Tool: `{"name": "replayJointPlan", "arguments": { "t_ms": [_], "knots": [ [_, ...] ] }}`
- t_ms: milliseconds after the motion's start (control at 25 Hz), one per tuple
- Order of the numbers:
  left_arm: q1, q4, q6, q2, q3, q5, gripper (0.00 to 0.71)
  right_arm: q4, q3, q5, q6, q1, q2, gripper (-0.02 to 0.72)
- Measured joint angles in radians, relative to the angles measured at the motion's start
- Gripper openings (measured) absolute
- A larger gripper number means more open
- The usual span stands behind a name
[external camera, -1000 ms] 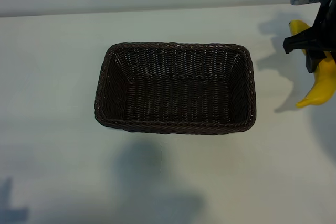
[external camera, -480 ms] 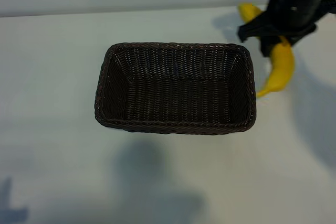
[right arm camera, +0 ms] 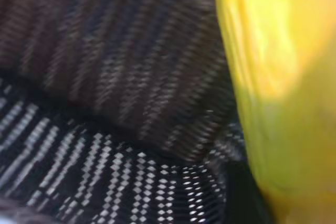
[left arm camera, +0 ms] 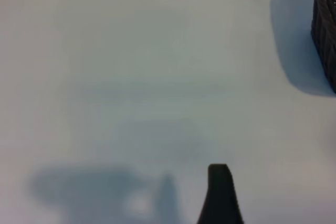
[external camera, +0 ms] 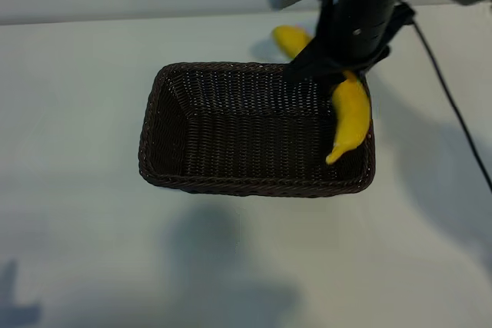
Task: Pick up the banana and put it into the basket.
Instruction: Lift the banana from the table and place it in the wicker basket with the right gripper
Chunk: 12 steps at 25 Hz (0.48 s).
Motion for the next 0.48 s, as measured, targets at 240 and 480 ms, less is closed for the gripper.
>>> {"name": "replayJointPlan", "arguments": {
  "t_ms": [240, 480],
  "knots": [
    [0.0, 0.0, 0.0, 0.0, 0.0, 0.0, 0.558, -0.007, -0.002, -0.031, -0.317, 0.109, 0.0, 0.421],
    [0.0, 0.0, 0.0, 0.0, 0.0, 0.0, 0.558, -0.007, -0.002, -0.104, -0.719, 0.172, 0.0, 0.421]
  ]
}}
